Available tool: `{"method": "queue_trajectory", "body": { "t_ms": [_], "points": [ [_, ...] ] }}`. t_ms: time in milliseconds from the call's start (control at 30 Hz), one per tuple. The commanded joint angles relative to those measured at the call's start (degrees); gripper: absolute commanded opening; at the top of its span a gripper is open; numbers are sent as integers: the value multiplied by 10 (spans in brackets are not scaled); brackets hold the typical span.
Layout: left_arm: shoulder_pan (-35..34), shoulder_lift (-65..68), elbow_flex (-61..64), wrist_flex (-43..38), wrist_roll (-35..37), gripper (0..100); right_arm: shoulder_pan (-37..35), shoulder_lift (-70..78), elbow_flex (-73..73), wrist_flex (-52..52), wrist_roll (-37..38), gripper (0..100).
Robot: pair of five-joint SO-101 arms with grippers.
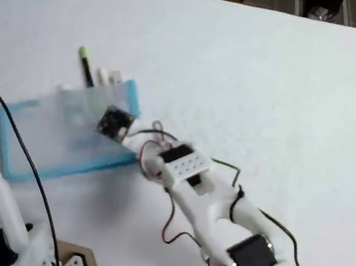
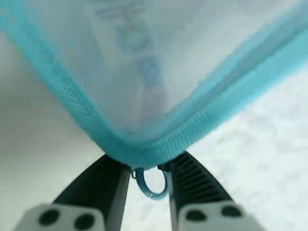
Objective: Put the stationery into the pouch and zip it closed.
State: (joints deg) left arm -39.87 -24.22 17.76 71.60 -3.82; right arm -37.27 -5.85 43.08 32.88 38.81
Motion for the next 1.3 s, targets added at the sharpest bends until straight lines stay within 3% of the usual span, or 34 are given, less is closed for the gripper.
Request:
{"method": "queue_trajectory", "body": {
  "t_ms": [0, 533, 833, 1033, 1267],
  "points": [
    [-4, -2, -21, -1, 4, 139, 18, -65, -16, 8, 0, 19],
    [0, -7, -33, 16, 4, 139, 17, -277, -198, 205, -32, 19],
    [16, -7, -189, 164, 0, 142, -23, -277, -344, 296, -31, 19],
    [67, -6, -358, 309, -57, 168, -69, -277, -351, 312, -31, 19],
    [88, -56, -413, 309, -59, 259, -71, -278, -352, 317, -31, 19]
  ]
}}
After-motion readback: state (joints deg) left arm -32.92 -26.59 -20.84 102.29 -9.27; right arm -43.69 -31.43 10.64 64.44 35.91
